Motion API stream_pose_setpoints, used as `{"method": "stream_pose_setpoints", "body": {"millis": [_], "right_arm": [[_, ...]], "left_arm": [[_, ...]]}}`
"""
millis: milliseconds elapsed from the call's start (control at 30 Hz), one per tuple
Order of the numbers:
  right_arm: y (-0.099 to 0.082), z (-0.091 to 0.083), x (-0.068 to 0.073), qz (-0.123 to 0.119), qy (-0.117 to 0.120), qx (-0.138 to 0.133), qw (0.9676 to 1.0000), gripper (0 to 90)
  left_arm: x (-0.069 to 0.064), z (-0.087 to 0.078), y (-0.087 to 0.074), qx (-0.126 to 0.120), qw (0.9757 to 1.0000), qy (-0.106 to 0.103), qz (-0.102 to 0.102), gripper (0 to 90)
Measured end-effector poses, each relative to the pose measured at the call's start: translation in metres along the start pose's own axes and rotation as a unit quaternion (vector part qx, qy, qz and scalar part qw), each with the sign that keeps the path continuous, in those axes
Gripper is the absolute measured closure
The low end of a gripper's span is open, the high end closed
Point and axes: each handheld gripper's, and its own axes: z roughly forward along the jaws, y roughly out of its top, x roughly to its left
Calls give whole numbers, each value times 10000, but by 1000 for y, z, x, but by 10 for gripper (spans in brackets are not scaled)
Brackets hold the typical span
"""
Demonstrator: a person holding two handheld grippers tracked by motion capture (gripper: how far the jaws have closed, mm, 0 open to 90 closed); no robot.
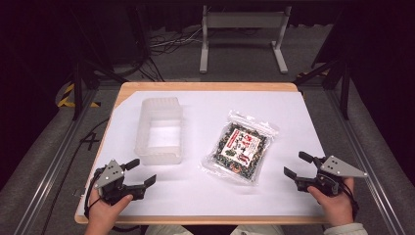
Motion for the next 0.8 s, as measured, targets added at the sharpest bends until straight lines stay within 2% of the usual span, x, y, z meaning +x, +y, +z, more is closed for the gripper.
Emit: {"method": "stream_pose_setpoints", "body": {"millis": [133, 200, 333, 400, 500, 600, 800], "right_arm": [[3, 6, -3, -31, 41, 70, 10000, 124], [7, 8, -4, -80, 29, 43, 10000, 105], [9, 10, -5, -56, 34, 33, 10000, 86], [10, 11, -6, -13, 64, 55, 10000, 71], [14, 15, -8, 208, 150, 23, 9997, 46], [23, 19, -8, 107, 123, 38, 9999, 49], [39, 33, -10, 75, 110, 11, 9999, 58]], "left_arm": [[4, -2, 3, 10, 9999, 133, 17, 168], [6, -3, 1, 33, 9999, 107, -32, 167], [8, -1, -1, 158, 9998, 78, 1, 167], [9, 0, -2, 173, 9998, 62, -17, 167], [9, 2, -4, 202, 9997, 10, -99, 167], [9, 3, -5, 249, 9997, 35, -68, 167], [7, 3, -4, 232, 9997, 29, 32, 167]]}}
